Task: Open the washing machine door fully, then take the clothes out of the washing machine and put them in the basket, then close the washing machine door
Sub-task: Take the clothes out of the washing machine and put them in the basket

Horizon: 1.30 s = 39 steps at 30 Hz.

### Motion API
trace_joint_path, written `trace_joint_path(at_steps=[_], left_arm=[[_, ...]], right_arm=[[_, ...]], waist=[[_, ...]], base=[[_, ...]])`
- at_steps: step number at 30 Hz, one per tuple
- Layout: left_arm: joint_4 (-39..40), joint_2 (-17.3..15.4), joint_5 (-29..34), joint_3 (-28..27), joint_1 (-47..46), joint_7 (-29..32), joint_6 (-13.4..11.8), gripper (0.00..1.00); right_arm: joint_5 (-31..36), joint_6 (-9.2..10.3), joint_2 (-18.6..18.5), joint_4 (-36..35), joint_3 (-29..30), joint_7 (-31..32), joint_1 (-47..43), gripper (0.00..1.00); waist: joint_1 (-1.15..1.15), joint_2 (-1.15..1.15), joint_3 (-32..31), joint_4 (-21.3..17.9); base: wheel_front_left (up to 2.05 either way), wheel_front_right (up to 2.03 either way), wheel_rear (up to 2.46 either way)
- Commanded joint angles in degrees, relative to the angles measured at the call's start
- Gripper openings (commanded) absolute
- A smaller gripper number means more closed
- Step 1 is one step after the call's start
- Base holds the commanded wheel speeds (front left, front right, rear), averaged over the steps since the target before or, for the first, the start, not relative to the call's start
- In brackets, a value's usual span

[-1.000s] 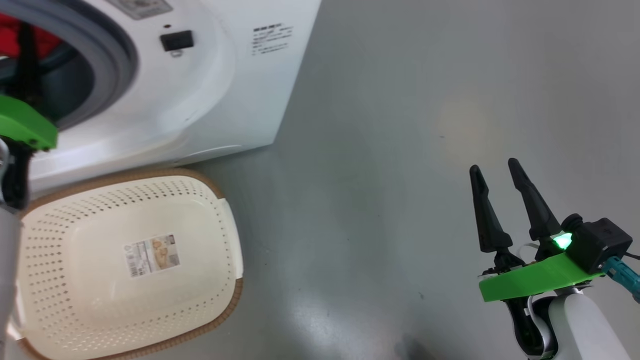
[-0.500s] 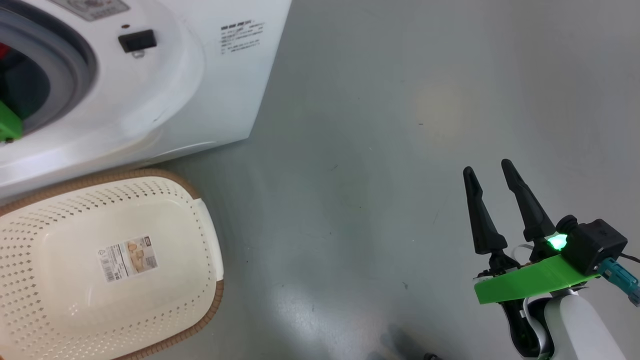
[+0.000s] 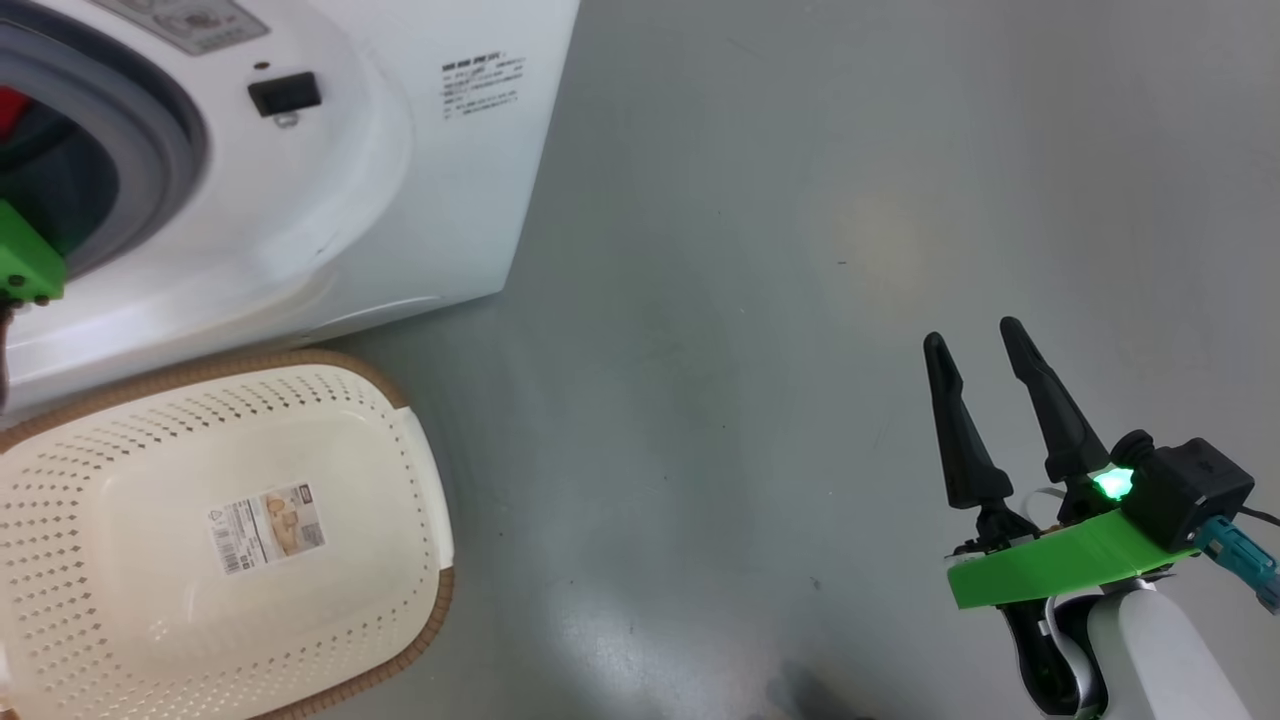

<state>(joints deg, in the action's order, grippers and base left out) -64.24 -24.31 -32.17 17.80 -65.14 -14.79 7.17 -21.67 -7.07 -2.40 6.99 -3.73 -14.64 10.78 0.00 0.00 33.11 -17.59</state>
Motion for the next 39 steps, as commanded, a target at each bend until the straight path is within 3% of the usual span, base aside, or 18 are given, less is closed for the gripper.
trace_joint_path(at_steps=[1,8,13,20,28,39], left_arm=[[1.23,-2.18,-0.18,-0.65,0.0,-0.21,0.32,0.0],[6.77,-1.58,0.76,-4.11,3.16,-0.21,0.29,0.0],[13.43,0.18,4.11,-9.95,8.5,-0.21,-0.48,0.0],[23.07,4.56,10.02,-19.41,17.06,-0.21,-0.36,0.0],[31.31,9.86,14.98,-26.3,24.7,-0.21,0.17,0.0],[45.3,16.92,18.68,-29.06,35.95,-0.21,0.3,0.0]], right_arm=[[-0.25,-0.42,-0.48,-1.44,-0.86,-0.36,-1.07,1.0],[0.42,-0.42,-0.48,-0.99,-0.24,-0.36,-1.02,1.0],[1.37,-0.42,-0.48,-0.69,0.39,-0.36,-1.2,1.0],[3.03,-0.42,-0.48,0.01,1.04,-0.36,-1.78,1.0],[4.34,-0.42,-0.48,0.41,2.09,-0.36,-3.13,1.0],[4.91,-0.42,-0.48,0.95,3.24,-0.36,-5.18,1.0]], waist=[[0.0,0.0,-0.32,0.38],[0.0,0.0,-2.3,2.44],[0.0,0.0,-4.32,4.36],[0.0,0.0,-7.34,7.07],[0.0,0.0,-10.41,9.67],[0.0,0.0,-14.09,12.86]], base=[[0.0,0.0,0.0],[0.0,0.0,0.0],[0.0,0.0,0.0],[0.0,0.0,0.0],[0.0,0.0,0.0],[0.0,0.0,0.0]])
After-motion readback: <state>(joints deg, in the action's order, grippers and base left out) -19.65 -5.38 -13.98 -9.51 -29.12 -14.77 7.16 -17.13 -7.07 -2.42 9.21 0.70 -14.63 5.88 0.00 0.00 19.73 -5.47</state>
